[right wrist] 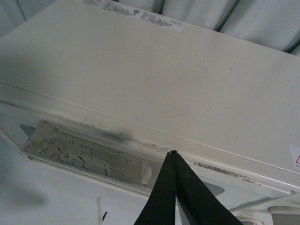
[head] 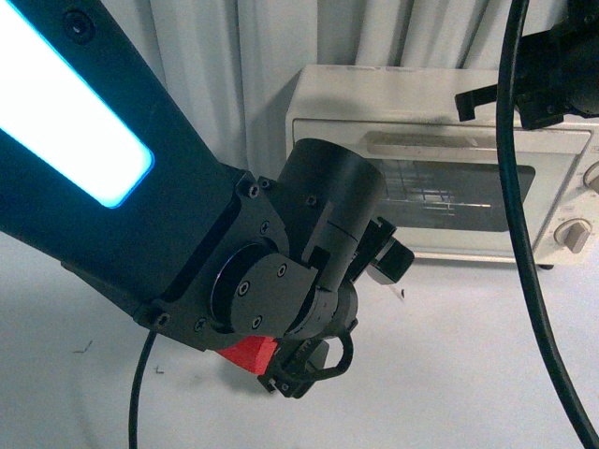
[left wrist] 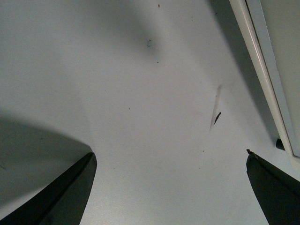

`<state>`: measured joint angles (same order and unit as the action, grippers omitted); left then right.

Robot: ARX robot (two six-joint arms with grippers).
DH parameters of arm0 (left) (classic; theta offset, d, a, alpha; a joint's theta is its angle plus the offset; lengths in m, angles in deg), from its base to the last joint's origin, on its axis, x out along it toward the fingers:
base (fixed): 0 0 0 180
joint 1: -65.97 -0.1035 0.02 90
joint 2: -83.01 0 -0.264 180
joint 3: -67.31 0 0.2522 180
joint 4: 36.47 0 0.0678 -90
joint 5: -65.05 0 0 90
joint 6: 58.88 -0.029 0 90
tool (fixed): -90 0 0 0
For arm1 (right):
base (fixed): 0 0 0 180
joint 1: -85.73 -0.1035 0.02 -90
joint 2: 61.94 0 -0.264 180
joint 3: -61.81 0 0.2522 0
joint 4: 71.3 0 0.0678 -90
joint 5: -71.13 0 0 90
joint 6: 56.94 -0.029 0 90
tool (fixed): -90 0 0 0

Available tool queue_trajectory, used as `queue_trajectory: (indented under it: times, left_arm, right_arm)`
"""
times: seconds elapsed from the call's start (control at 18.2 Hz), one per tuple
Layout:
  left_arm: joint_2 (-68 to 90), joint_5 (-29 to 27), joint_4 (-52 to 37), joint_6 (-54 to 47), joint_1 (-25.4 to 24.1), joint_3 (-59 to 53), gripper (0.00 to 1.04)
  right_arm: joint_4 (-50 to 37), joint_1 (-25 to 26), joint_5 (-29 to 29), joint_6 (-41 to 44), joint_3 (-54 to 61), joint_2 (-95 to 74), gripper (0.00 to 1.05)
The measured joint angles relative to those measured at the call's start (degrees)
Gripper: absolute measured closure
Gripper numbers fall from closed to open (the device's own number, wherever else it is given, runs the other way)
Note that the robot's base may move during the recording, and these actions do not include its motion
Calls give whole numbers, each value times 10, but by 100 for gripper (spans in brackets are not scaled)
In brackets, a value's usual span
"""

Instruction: Open oven

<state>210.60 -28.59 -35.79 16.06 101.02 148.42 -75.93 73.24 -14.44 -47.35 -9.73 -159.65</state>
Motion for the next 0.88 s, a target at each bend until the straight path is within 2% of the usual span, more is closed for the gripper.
queue_trajectory:
  times: [0.88]
  left_arm:
    - [0,0,0,0,0,0,7]
  right_arm:
    - [29,-3,-4,21,-51,-79,103]
